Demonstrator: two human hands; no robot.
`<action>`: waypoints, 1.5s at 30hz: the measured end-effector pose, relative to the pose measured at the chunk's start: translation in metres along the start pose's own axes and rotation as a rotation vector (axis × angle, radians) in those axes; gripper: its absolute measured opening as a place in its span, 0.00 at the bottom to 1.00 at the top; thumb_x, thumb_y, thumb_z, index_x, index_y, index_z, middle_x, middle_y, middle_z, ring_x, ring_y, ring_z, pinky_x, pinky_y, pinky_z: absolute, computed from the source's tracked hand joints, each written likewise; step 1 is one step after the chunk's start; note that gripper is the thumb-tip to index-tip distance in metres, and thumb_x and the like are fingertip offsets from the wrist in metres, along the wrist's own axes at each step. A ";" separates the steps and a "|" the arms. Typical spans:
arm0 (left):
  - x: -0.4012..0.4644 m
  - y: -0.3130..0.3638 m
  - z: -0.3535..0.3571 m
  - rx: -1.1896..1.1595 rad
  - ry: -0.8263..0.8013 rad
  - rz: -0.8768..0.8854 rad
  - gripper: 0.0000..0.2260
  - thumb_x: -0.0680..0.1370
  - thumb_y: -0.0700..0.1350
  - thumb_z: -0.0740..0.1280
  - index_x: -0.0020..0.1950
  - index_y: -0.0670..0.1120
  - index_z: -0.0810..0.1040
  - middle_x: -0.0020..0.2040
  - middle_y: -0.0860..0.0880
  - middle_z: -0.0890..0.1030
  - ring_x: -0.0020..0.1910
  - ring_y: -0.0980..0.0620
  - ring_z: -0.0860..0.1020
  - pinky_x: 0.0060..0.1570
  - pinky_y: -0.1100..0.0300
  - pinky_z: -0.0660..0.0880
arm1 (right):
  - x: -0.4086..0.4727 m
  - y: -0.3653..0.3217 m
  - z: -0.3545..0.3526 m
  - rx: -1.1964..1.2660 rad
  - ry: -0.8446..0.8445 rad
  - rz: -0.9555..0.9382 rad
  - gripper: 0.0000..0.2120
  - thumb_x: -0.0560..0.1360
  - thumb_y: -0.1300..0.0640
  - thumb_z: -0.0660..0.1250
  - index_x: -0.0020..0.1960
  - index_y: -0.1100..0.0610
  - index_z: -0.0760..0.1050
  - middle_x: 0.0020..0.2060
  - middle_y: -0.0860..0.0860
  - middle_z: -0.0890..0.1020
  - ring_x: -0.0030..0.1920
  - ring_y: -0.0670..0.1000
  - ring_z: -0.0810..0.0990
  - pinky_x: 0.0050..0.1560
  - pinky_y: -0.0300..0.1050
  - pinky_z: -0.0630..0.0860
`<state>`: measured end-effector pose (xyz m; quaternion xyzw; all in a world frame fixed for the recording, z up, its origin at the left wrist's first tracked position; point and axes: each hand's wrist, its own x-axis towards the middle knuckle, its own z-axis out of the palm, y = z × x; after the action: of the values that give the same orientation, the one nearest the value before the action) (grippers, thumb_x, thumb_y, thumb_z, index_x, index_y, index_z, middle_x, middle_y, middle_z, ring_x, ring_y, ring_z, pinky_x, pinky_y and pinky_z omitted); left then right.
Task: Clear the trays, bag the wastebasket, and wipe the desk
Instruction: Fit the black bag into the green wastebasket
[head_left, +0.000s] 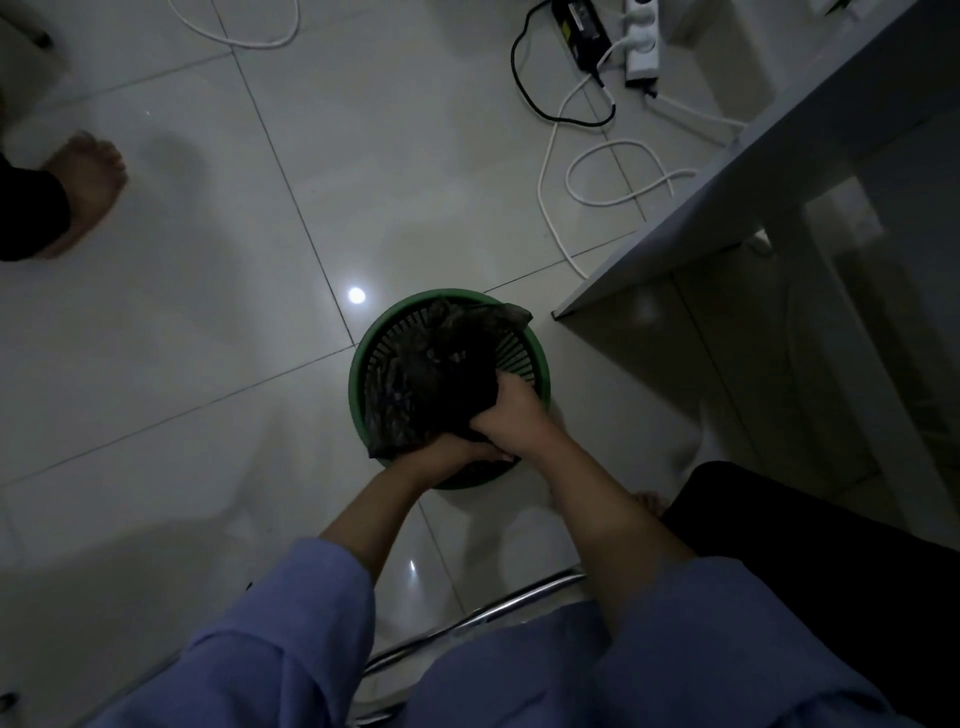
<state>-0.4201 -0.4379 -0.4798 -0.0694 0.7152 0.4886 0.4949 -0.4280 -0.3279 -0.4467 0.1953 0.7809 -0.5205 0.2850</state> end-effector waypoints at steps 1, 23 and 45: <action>0.000 0.001 -0.001 0.031 0.021 0.015 0.34 0.70 0.40 0.74 0.72 0.40 0.62 0.70 0.45 0.67 0.68 0.52 0.65 0.66 0.64 0.60 | 0.000 -0.003 -0.001 -0.025 -0.033 -0.005 0.19 0.67 0.68 0.68 0.58 0.64 0.74 0.48 0.58 0.79 0.53 0.55 0.77 0.48 0.39 0.71; 0.009 0.004 0.000 -0.116 0.369 0.116 0.43 0.61 0.60 0.70 0.71 0.44 0.63 0.67 0.47 0.70 0.66 0.57 0.68 0.63 0.66 0.65 | 0.007 -0.052 -0.027 -0.290 0.024 -0.281 0.14 0.62 0.53 0.77 0.40 0.51 0.72 0.43 0.52 0.75 0.47 0.53 0.75 0.44 0.43 0.70; 0.002 0.037 -0.002 -0.040 0.323 0.379 0.07 0.70 0.40 0.61 0.35 0.46 0.78 0.34 0.44 0.81 0.36 0.44 0.79 0.40 0.47 0.78 | -0.012 -0.063 -0.052 -0.443 0.065 -0.259 0.23 0.65 0.60 0.74 0.58 0.56 0.74 0.52 0.55 0.73 0.55 0.55 0.74 0.45 0.33 0.66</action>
<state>-0.4439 -0.4201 -0.4580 -0.0210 0.7756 0.5692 0.2721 -0.4697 -0.3036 -0.3796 0.0430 0.9030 -0.3624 0.2267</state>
